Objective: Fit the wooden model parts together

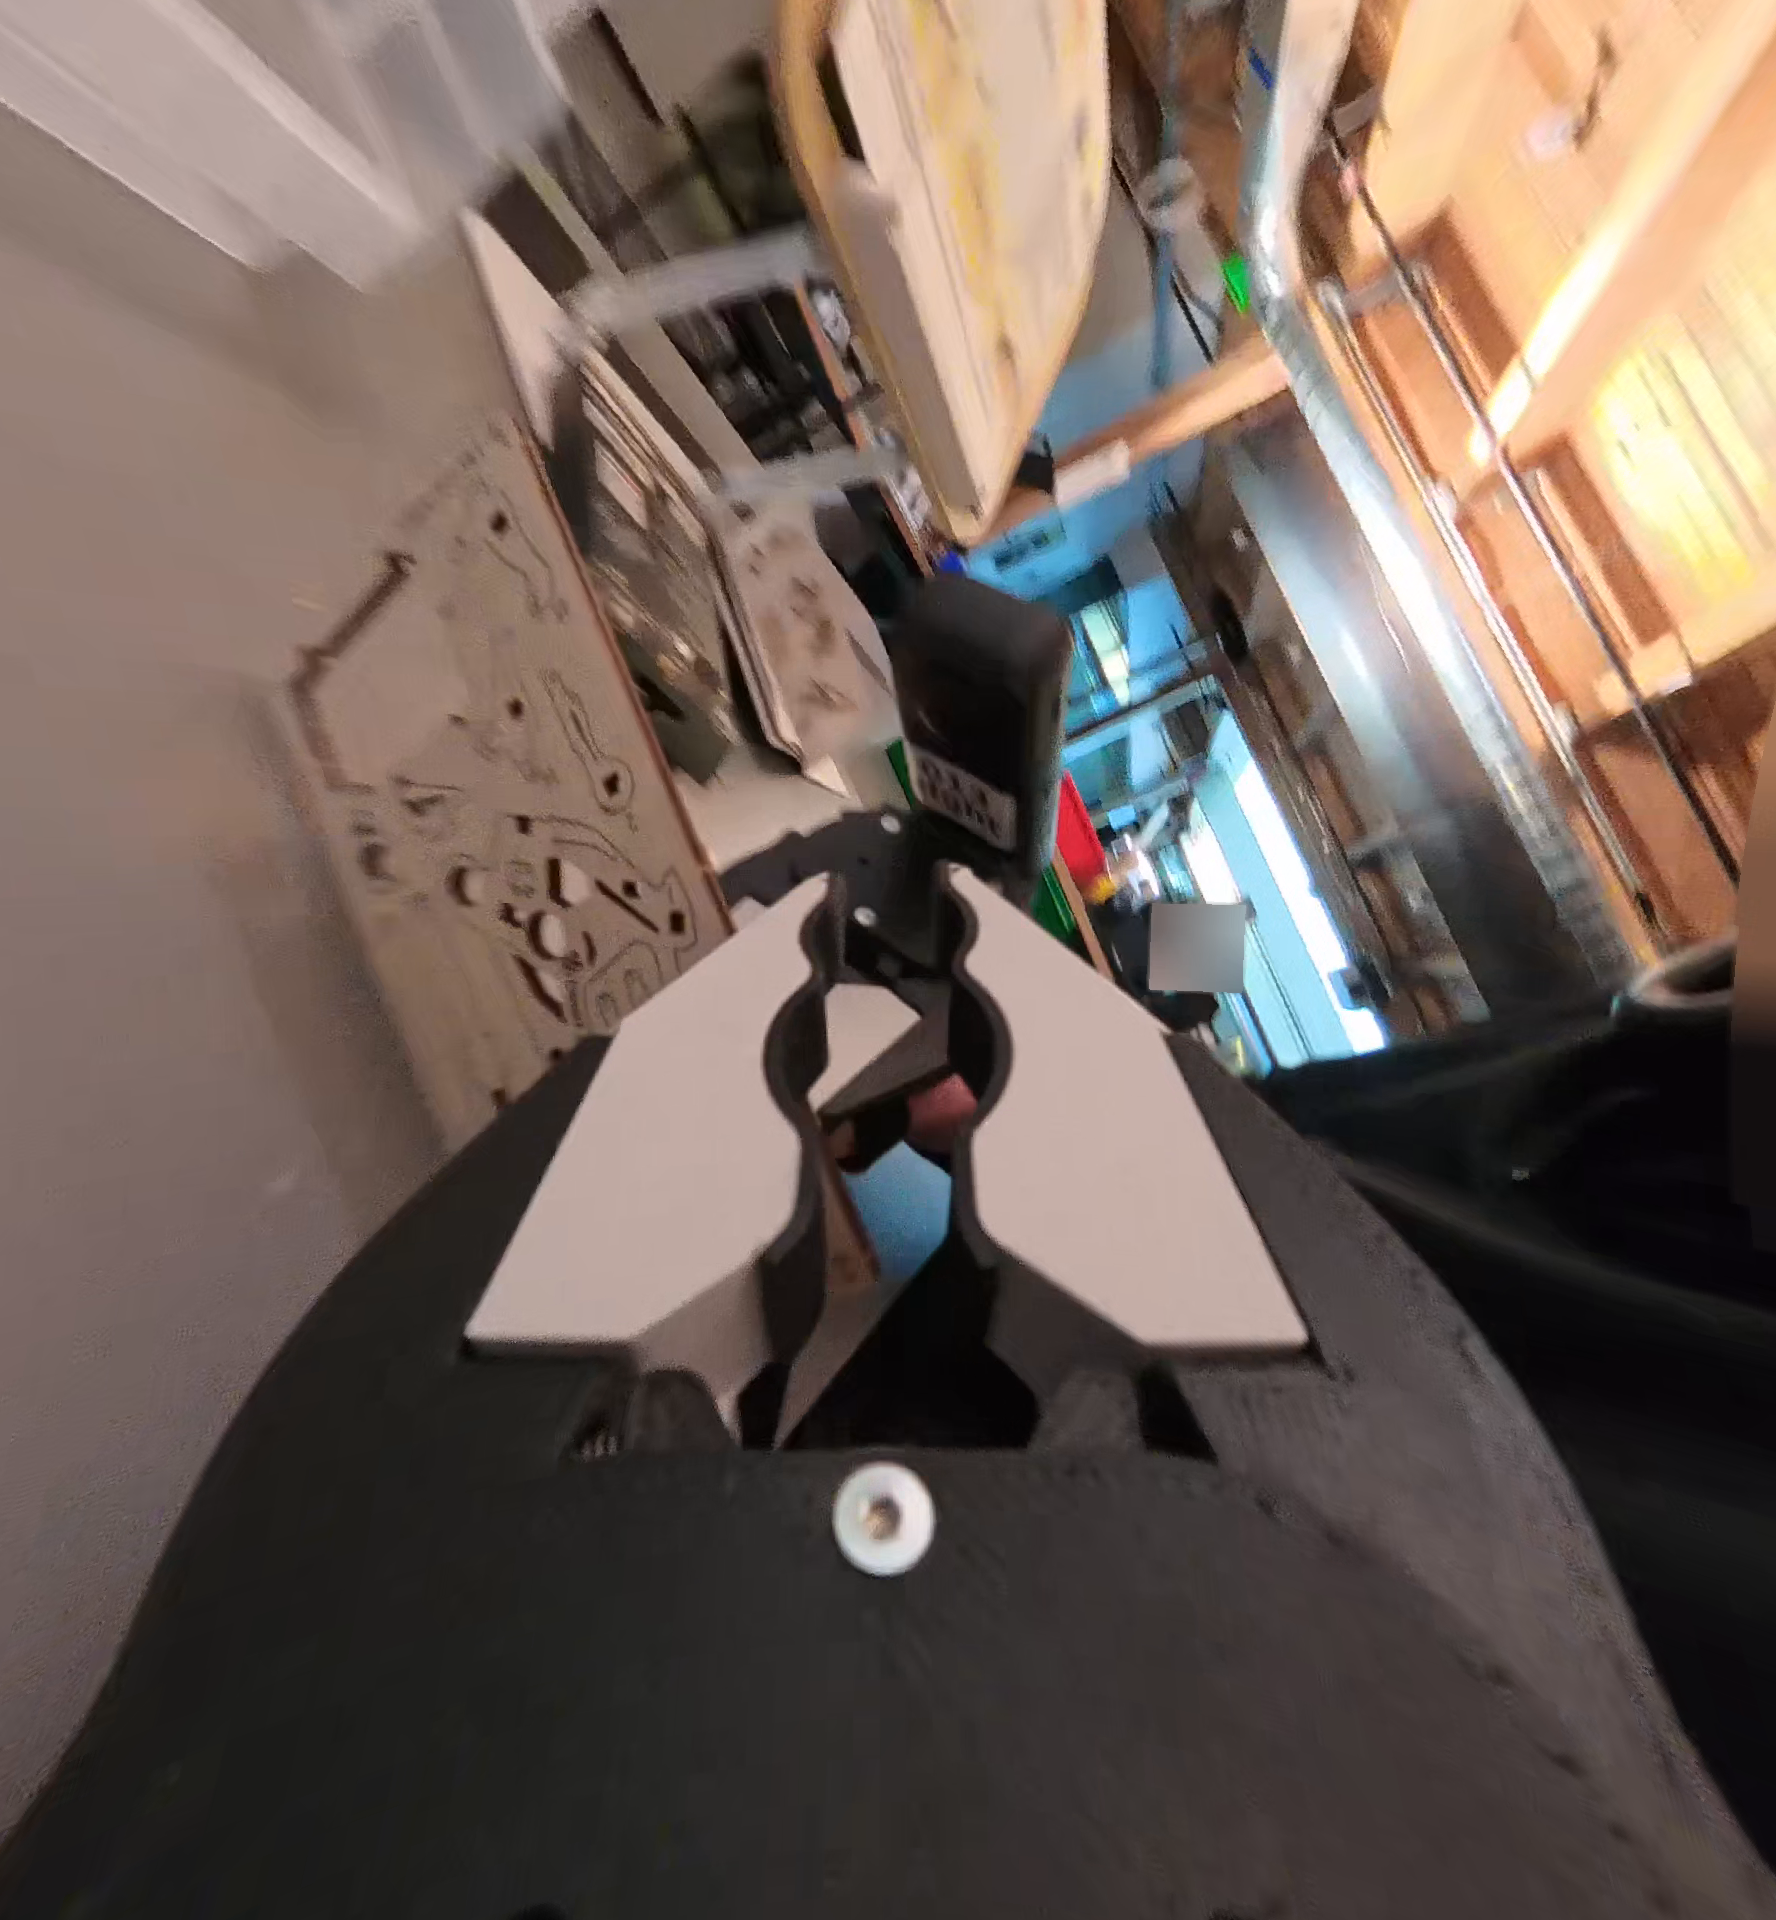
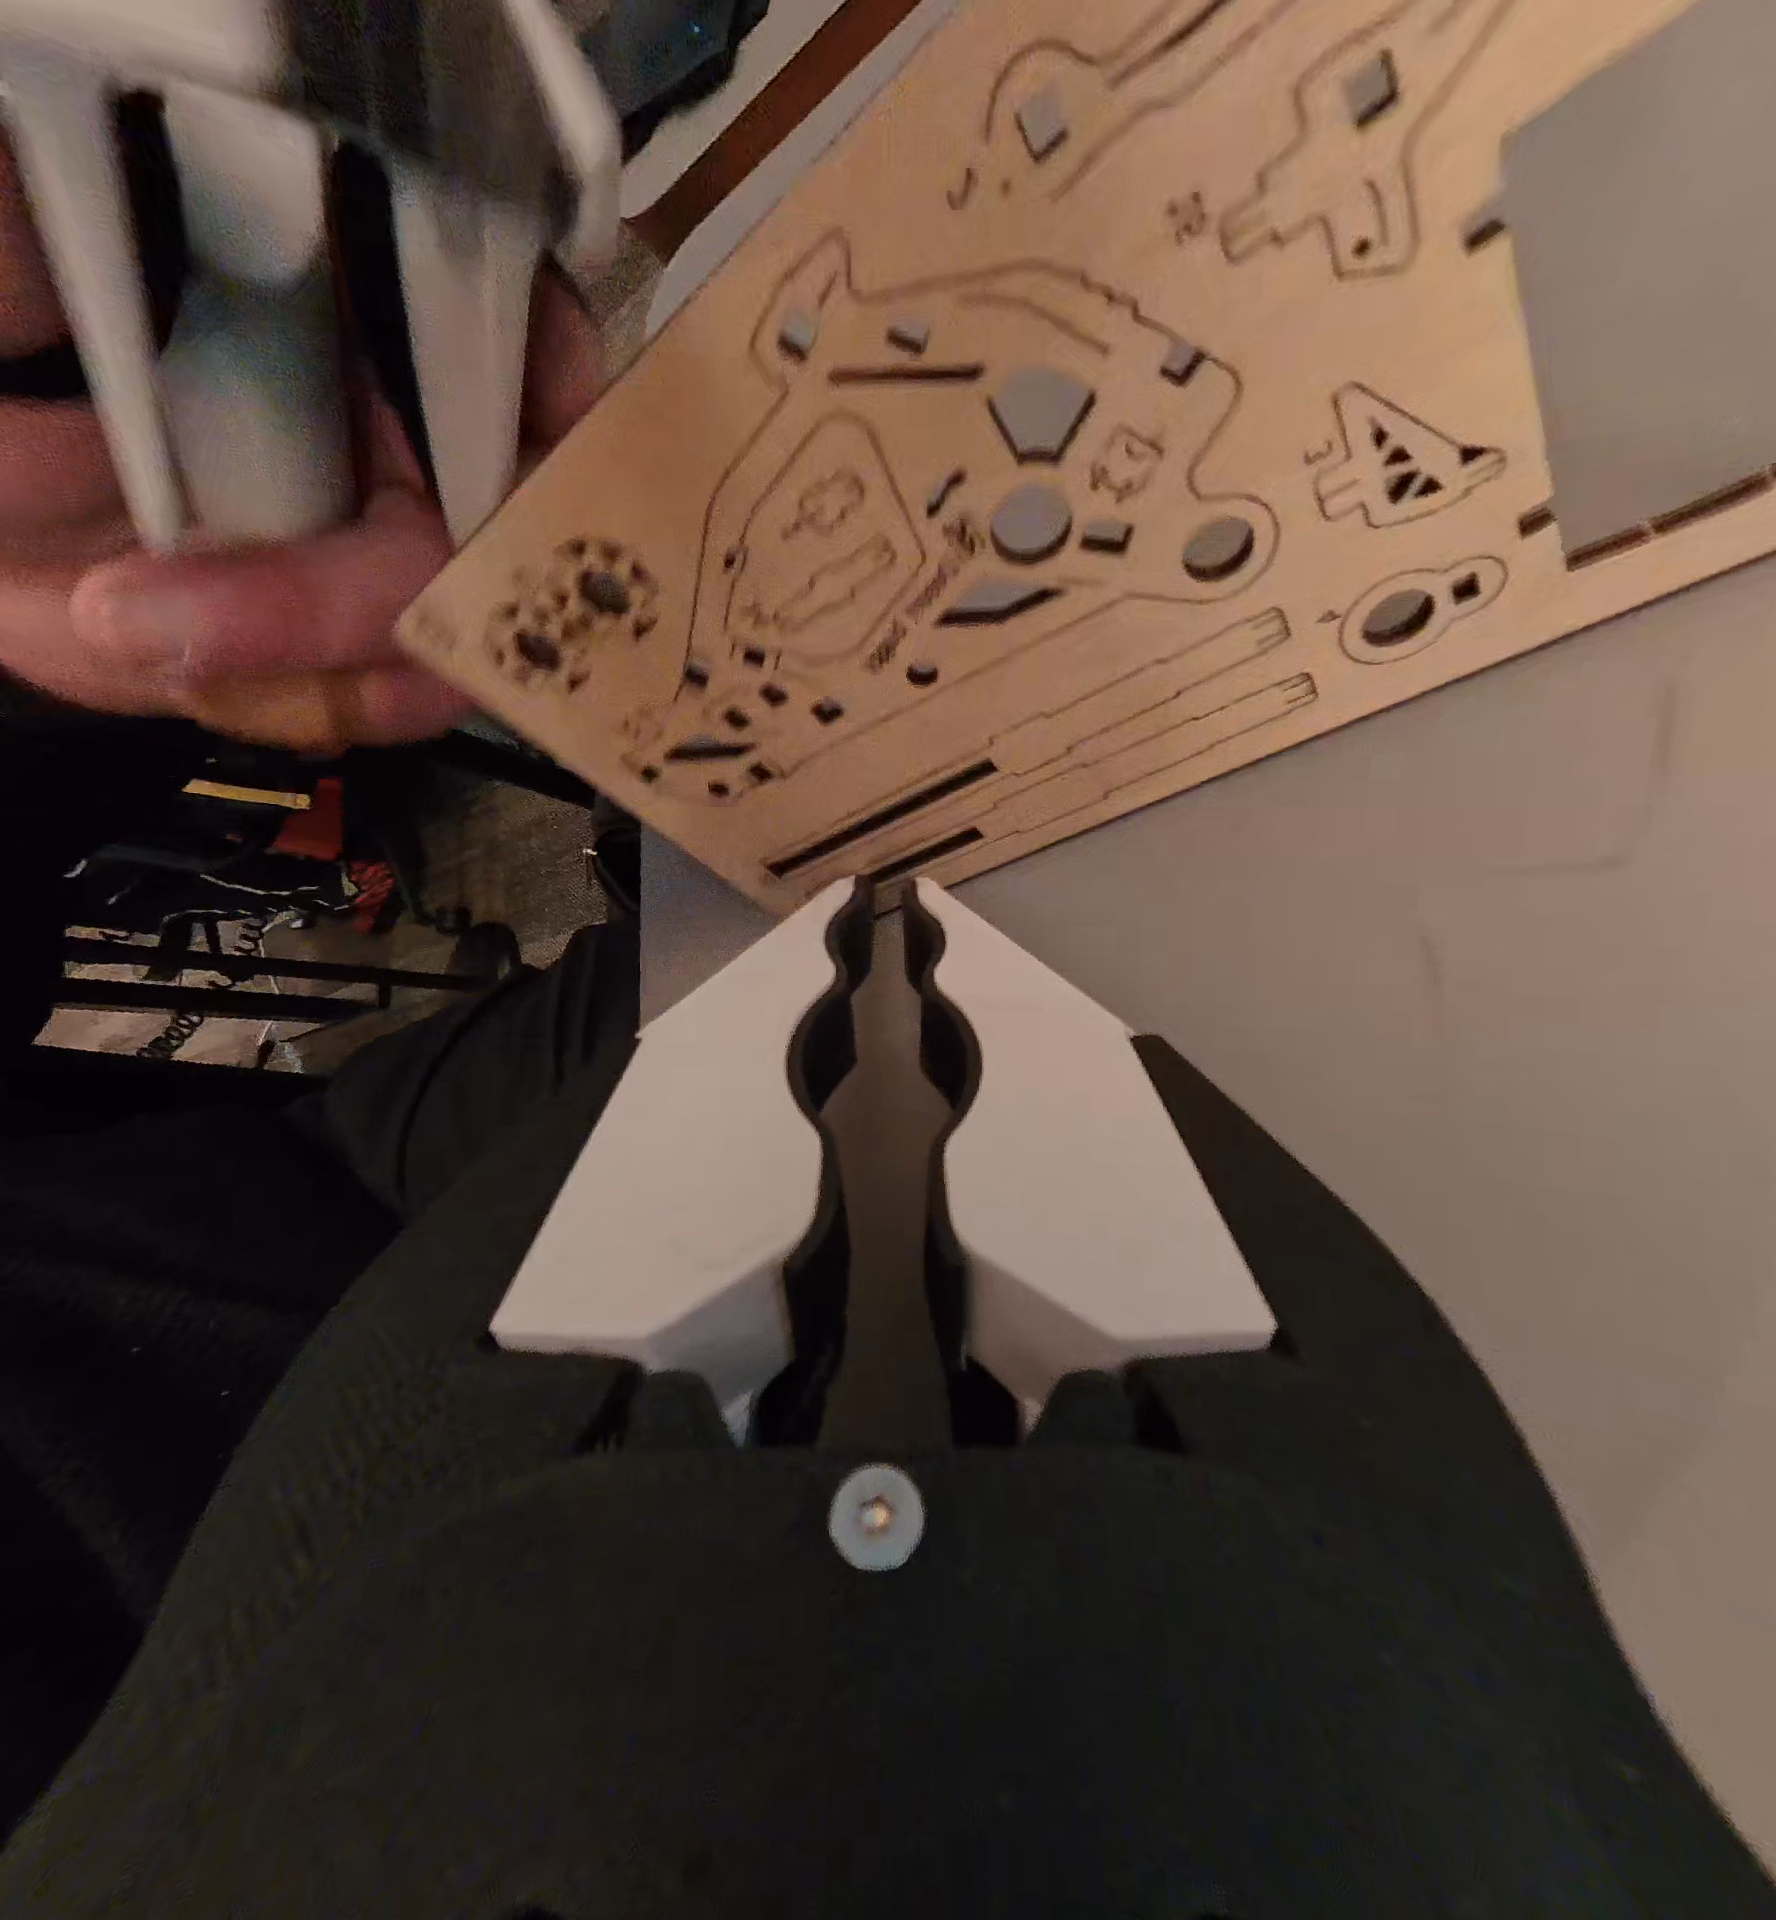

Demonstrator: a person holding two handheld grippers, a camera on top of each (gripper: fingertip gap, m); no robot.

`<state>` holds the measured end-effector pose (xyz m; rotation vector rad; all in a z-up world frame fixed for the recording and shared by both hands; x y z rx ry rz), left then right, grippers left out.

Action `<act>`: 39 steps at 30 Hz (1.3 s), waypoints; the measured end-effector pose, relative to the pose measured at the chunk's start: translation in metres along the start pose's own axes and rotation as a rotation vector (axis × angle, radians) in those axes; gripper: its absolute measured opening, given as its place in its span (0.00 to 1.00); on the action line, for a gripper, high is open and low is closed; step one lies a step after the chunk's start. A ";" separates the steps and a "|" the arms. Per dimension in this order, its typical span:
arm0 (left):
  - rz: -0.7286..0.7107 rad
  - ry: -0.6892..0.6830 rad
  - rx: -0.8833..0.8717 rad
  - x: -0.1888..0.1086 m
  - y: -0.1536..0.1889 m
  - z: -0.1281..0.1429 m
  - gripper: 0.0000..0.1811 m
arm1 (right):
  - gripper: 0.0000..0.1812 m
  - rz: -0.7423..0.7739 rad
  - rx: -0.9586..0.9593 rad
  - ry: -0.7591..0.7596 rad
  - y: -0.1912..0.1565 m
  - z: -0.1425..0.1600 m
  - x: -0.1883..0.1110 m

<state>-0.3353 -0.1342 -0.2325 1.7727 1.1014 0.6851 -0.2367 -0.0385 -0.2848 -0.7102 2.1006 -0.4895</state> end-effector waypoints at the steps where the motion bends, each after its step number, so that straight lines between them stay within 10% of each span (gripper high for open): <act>1: 0.023 -0.027 0.007 0.011 0.002 0.007 0.10 | 0.01 0.003 0.004 -0.001 -0.001 0.001 -0.002; 15: -0.189 -0.175 0.136 0.038 -0.015 0.038 0.14 | 0.07 0.075 0.153 -0.012 0.007 0.042 -0.056; 23: -0.687 -0.251 0.502 0.009 -0.027 0.012 0.26 | 0.13 0.093 0.134 -0.002 0.001 0.039 -0.061; 29: -0.644 -0.397 0.385 0.026 -0.039 0.018 0.25 | 0.05 0.074 0.095 -0.062 -0.003 0.039 -0.041; 39: -0.223 -0.257 0.096 0.025 -0.029 -0.007 0.06 | 0.00 0.050 0.034 -0.065 -0.009 0.044 -0.034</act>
Point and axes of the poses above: each gripper's, where its closed fingertips meet, x out along the fingers, z out of its underside, y = z × x across the jaws, the point moved 9 cm from there along -x, back along the fingers, and after that the axes turned 2 degrees about -x, right-handed, at the moved point
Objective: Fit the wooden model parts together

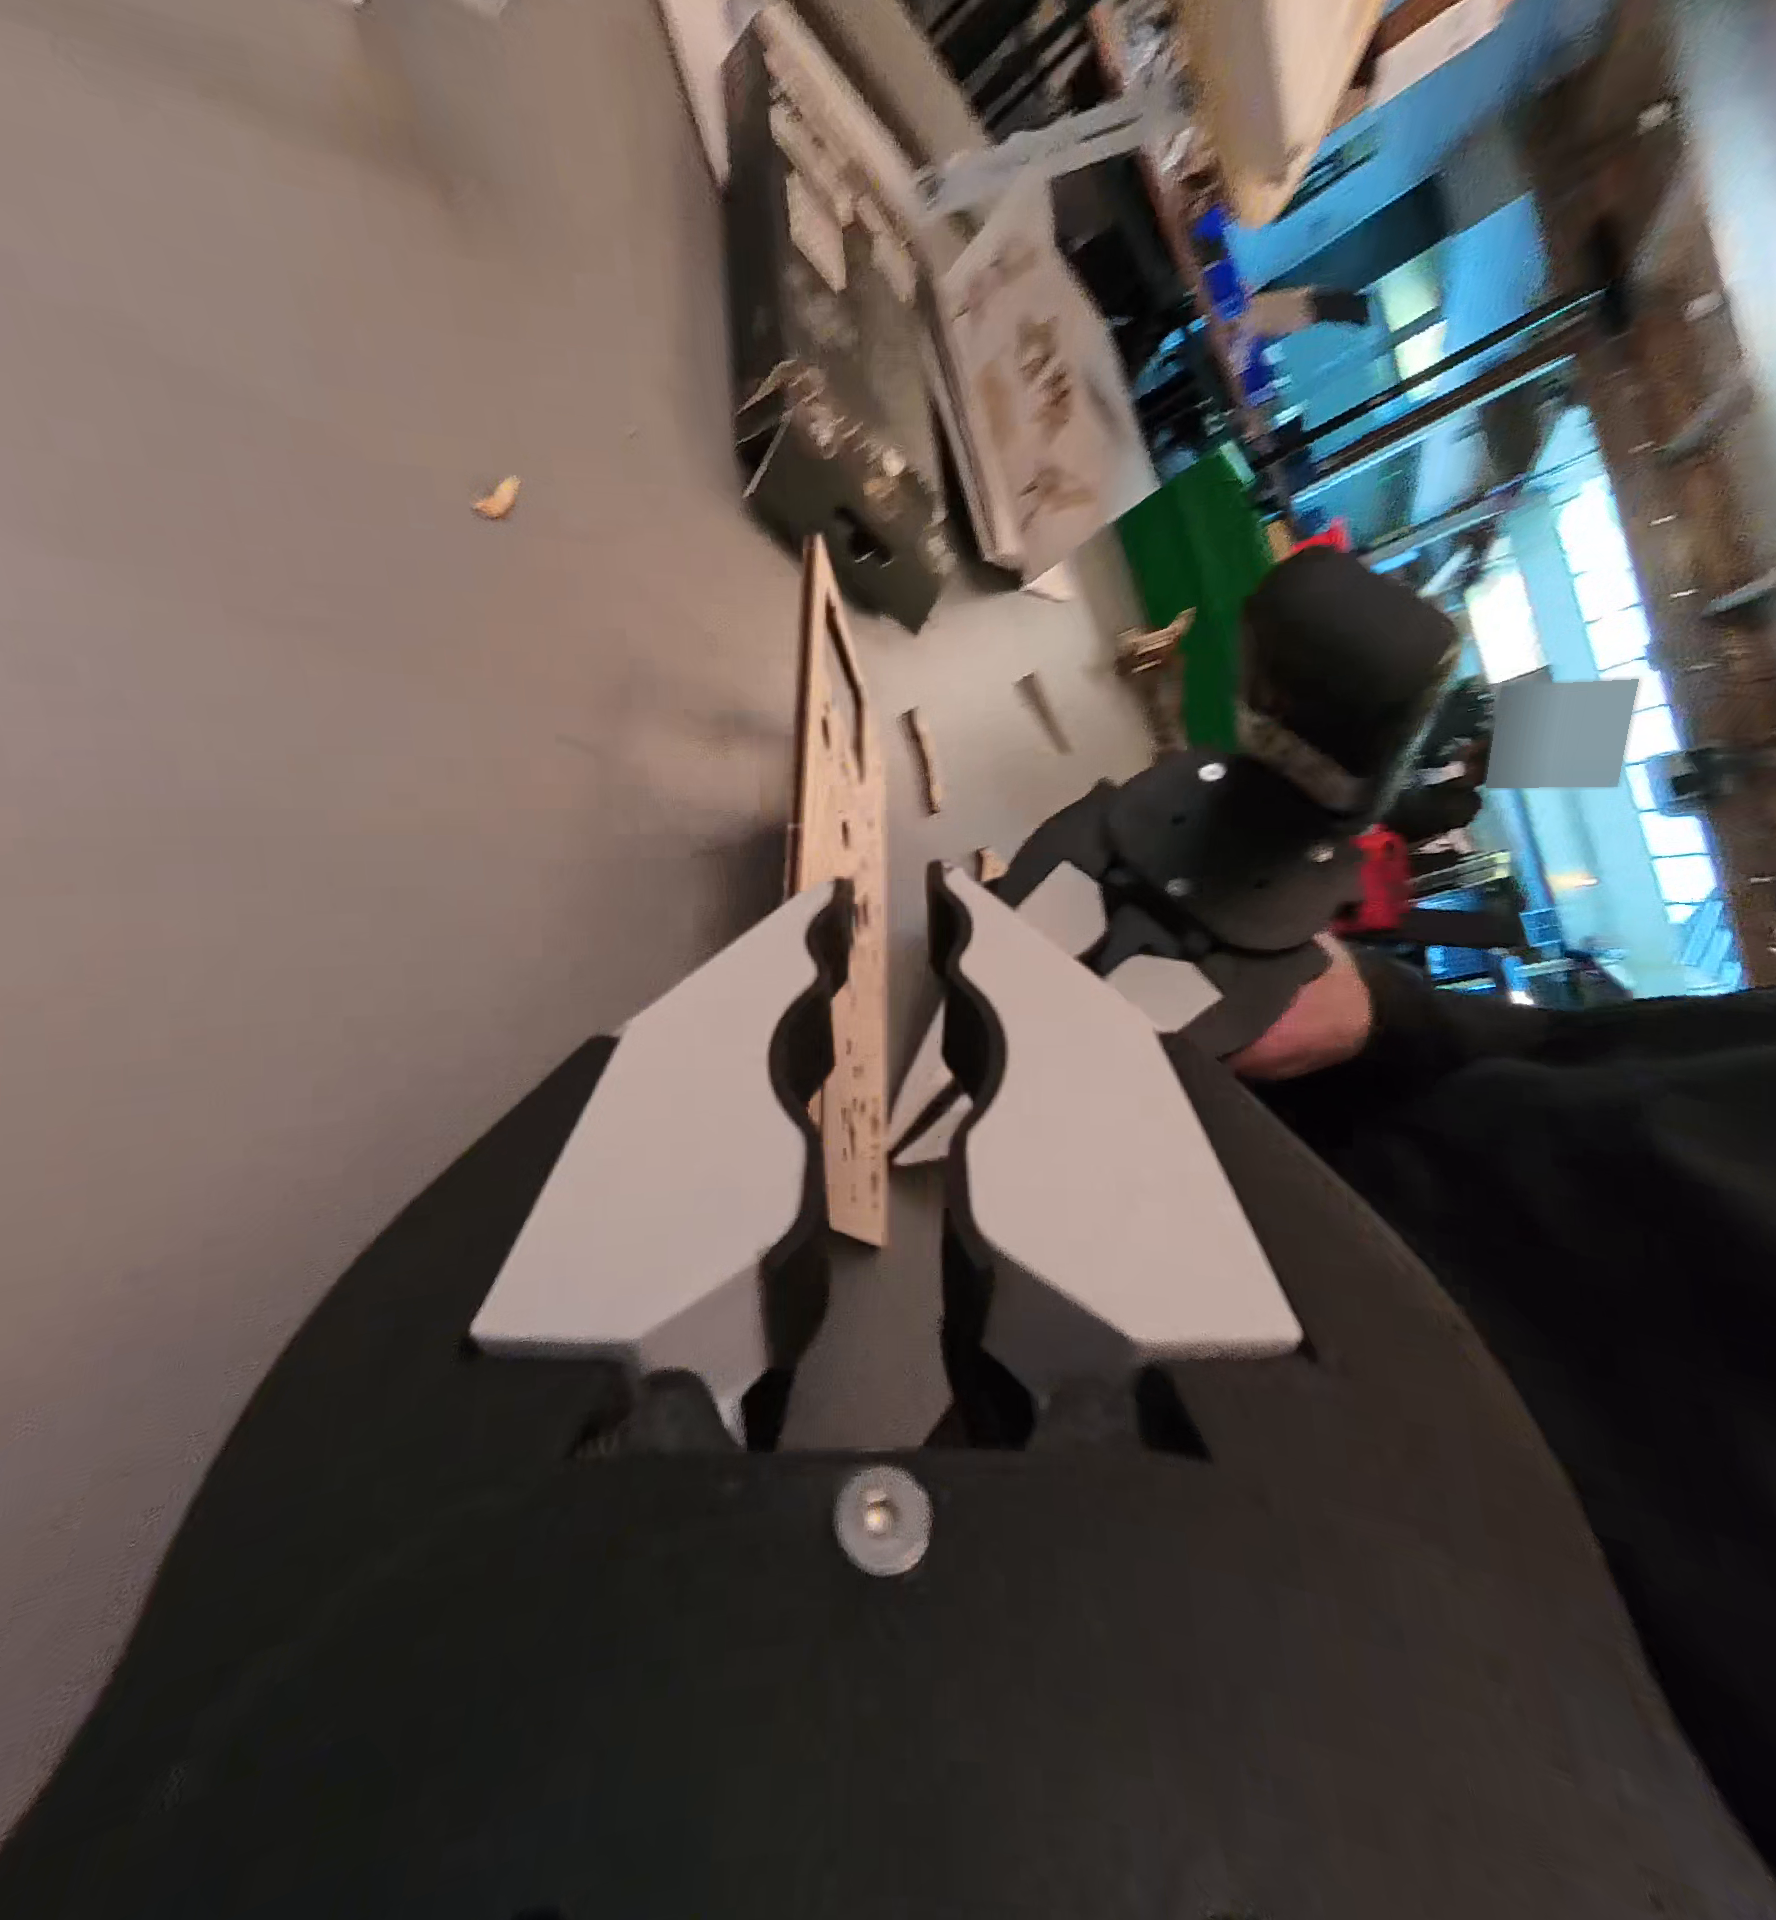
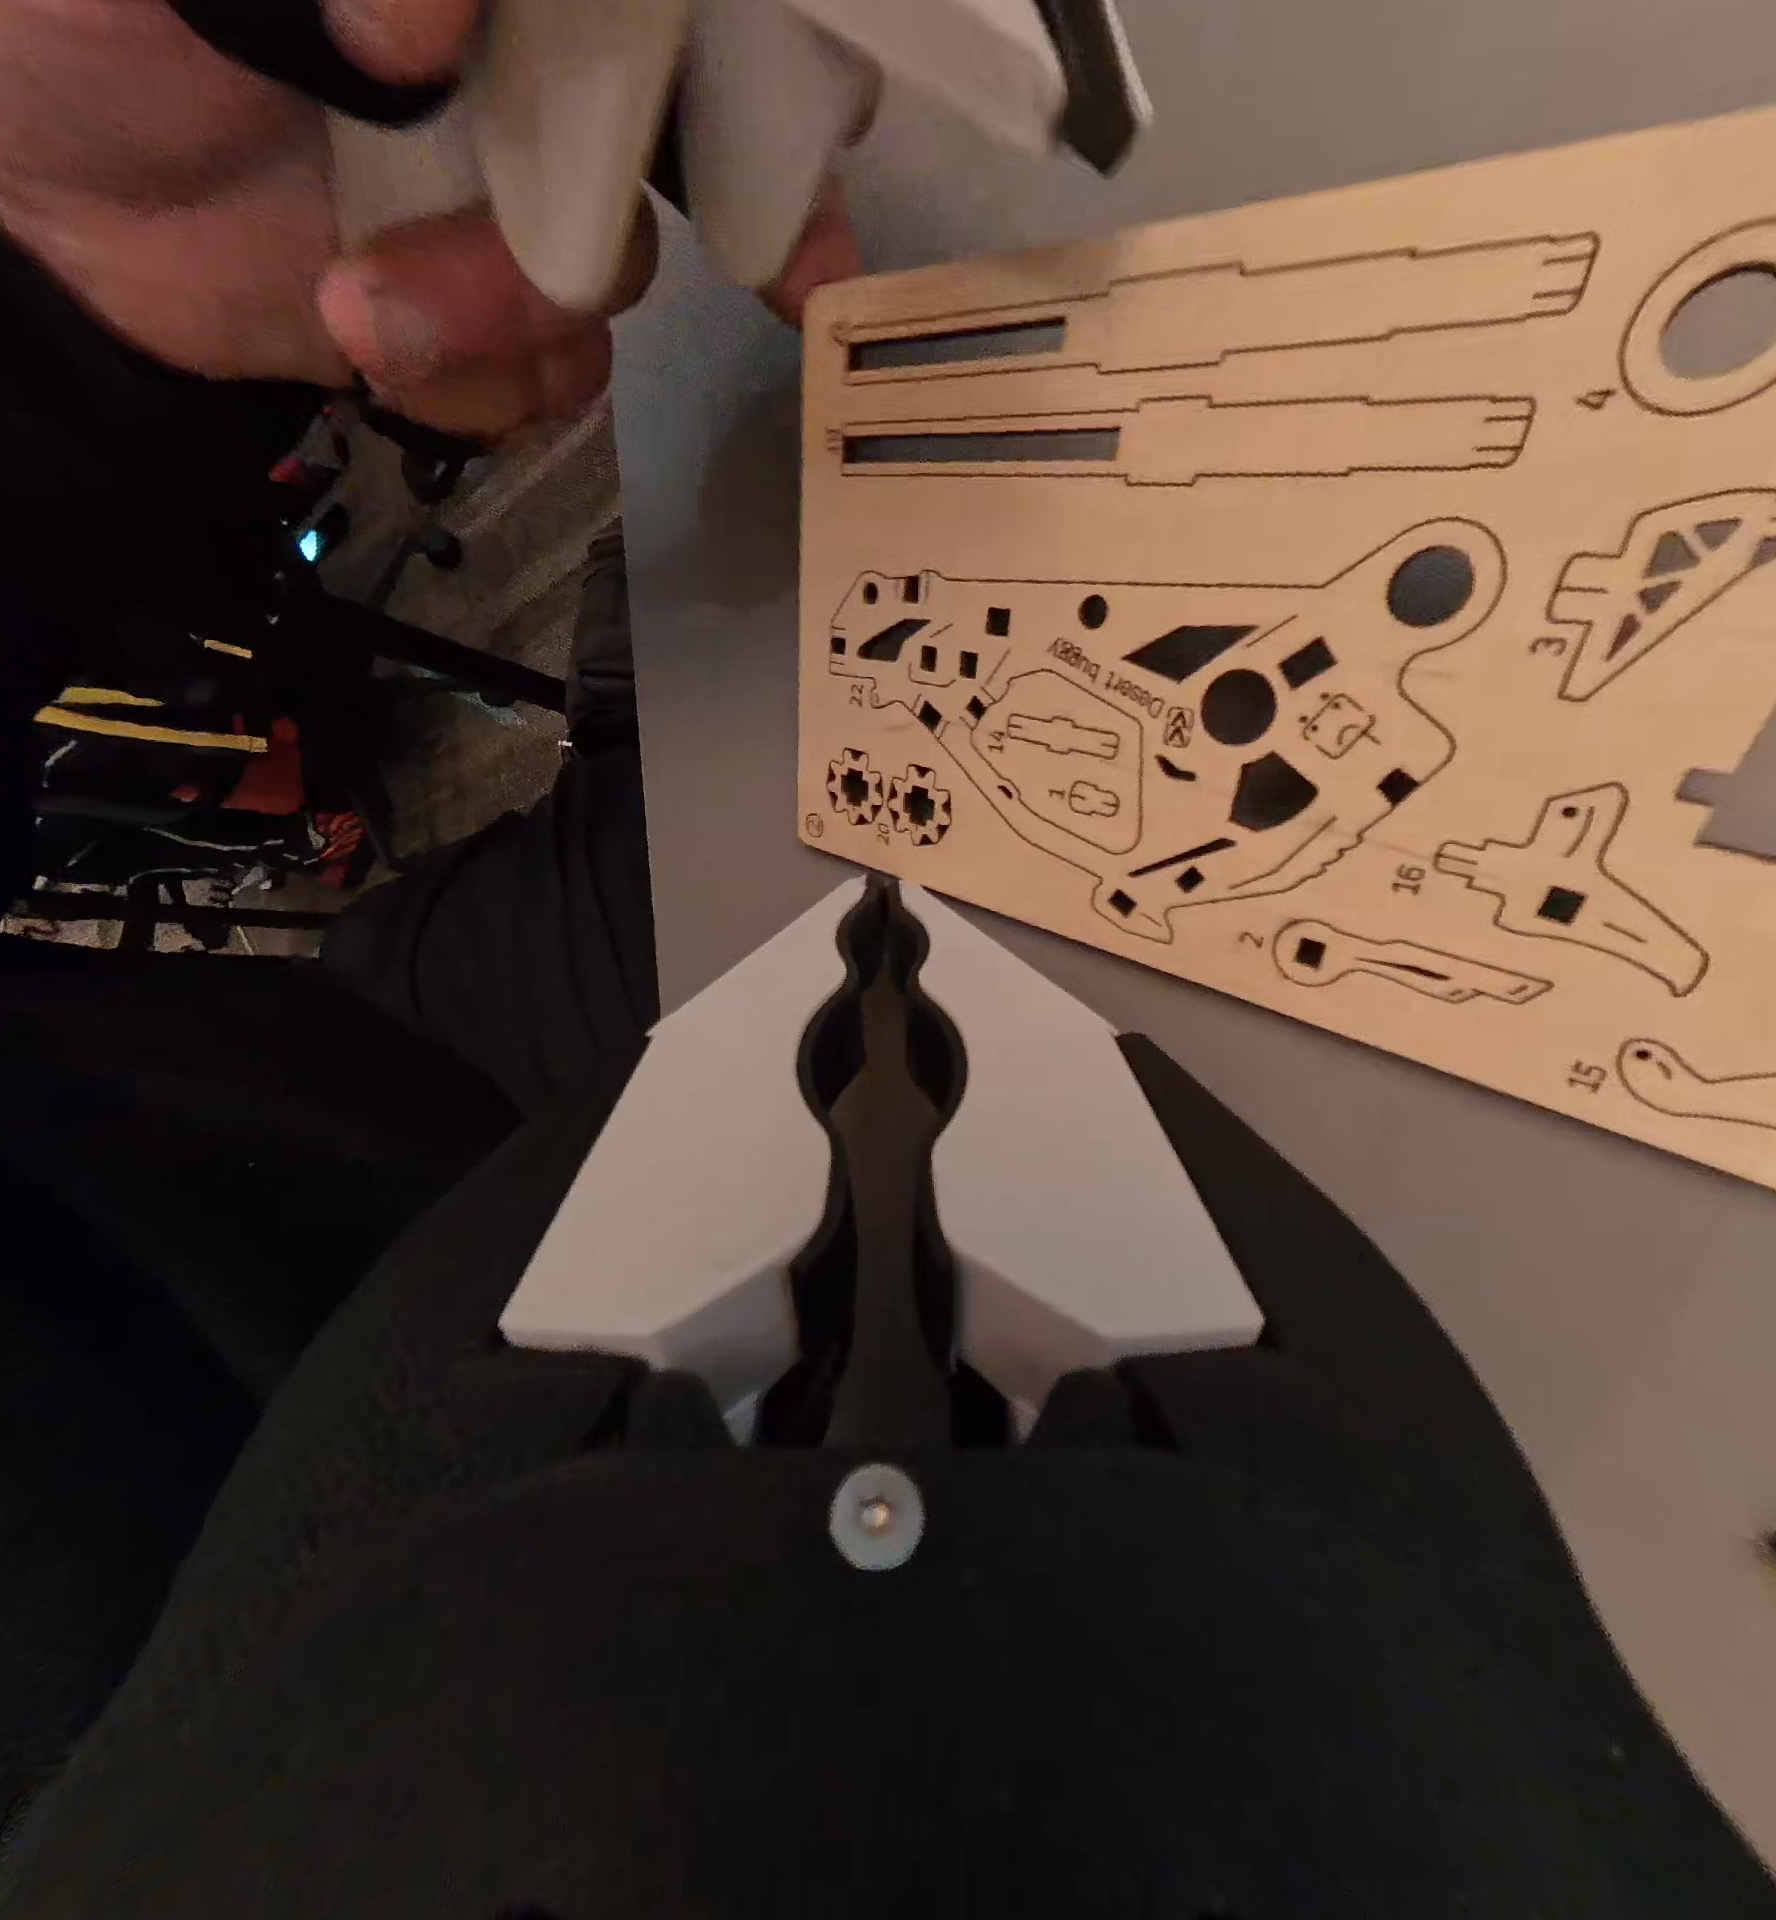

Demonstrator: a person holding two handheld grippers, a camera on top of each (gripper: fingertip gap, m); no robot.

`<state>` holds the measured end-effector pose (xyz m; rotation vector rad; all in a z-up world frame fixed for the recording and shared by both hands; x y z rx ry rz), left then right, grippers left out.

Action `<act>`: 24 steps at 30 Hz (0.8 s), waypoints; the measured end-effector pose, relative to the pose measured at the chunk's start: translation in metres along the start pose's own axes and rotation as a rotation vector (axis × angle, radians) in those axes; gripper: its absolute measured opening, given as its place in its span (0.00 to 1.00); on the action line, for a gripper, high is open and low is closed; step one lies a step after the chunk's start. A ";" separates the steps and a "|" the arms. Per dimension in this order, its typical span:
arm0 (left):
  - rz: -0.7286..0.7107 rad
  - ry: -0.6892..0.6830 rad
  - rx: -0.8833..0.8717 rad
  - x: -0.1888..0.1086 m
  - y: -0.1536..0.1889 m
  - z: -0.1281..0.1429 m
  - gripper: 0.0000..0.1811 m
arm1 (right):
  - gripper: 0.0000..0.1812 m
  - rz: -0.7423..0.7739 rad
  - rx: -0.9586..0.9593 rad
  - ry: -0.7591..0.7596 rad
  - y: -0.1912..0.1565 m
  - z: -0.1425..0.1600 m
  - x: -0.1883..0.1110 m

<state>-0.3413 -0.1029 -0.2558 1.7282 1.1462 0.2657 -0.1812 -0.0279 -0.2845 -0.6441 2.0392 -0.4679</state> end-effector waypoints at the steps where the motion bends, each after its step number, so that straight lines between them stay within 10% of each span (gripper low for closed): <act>1: 0.030 -0.002 0.006 0.001 0.003 -0.001 0.06 | 0.00 0.006 -0.012 0.002 0.000 0.000 -0.001; 6: 0.324 0.007 -0.031 0.001 0.016 0.000 0.06 | 0.00 0.004 -0.077 0.003 -0.001 0.002 -0.001; 11: 0.187 -0.101 0.122 0.016 0.025 0.010 0.15 | 0.00 -0.023 -0.106 0.004 0.001 0.004 -0.003; 19: -0.088 -0.162 0.360 0.025 0.024 0.011 0.00 | 0.00 -0.046 -0.143 0.023 -0.002 0.004 -0.008; 24: -0.102 -0.150 0.365 0.015 0.019 0.014 0.00 | 0.19 0.100 -0.215 0.161 0.007 -0.005 -0.073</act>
Point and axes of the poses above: each gripper's, where its closed fingertips meet, x out along the fingers, z out of its underside, y = z × x across the jaws, the point moved 9 cm from there along -x, back along the fingers, and after that the axes turned 2 degrees about -x, right-handed, at the moved point
